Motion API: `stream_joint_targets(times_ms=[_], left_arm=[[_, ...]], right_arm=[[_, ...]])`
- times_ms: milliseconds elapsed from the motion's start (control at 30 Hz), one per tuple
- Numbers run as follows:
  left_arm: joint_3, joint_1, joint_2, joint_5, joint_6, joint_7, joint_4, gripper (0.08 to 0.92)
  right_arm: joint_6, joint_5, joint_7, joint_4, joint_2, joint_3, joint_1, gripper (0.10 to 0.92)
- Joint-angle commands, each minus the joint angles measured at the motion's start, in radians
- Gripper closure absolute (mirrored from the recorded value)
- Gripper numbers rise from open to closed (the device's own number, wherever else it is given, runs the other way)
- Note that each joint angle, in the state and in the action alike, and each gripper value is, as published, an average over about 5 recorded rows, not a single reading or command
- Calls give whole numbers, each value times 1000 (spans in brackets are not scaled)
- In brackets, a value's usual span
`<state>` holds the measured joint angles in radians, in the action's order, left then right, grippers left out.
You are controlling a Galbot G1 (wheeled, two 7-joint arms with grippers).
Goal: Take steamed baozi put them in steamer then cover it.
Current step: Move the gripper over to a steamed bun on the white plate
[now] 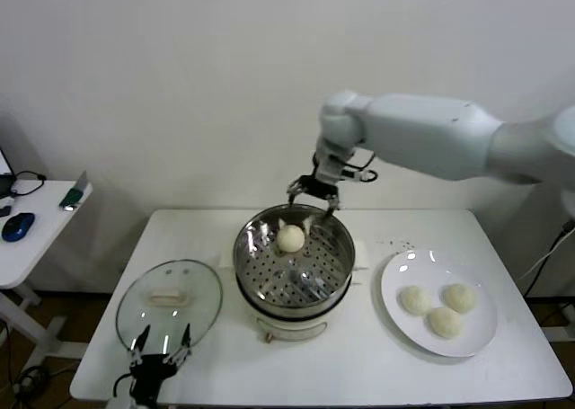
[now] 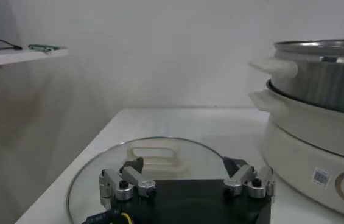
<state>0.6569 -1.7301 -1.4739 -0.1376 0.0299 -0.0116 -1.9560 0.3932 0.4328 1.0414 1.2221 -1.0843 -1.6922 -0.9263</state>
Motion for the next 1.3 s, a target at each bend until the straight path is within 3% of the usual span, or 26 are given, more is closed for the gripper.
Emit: stream_joint_targets(times_ms=[33,300,533,867,1300], left_arm=[[-1,1,4,-3,-1,-1,-4,177],[4,13,8,-16,3,-4,-13,177],[2,18,1,-18,2,-3,-8,177],[11,7,-8,-16,-2,-1,-16,177],[11,3,-14,-13,-9,0,-12,177]], right_arm=[[-307,392,52,128,262,-275,-228,203],[-507,298,-30,287,472,-491,-261,203],[-633,223,-147,352,534,-368,-48,203],[-686,70,-218,226,475,-95,299,203],[-715,-22,-264,136,435,104,521,203]])
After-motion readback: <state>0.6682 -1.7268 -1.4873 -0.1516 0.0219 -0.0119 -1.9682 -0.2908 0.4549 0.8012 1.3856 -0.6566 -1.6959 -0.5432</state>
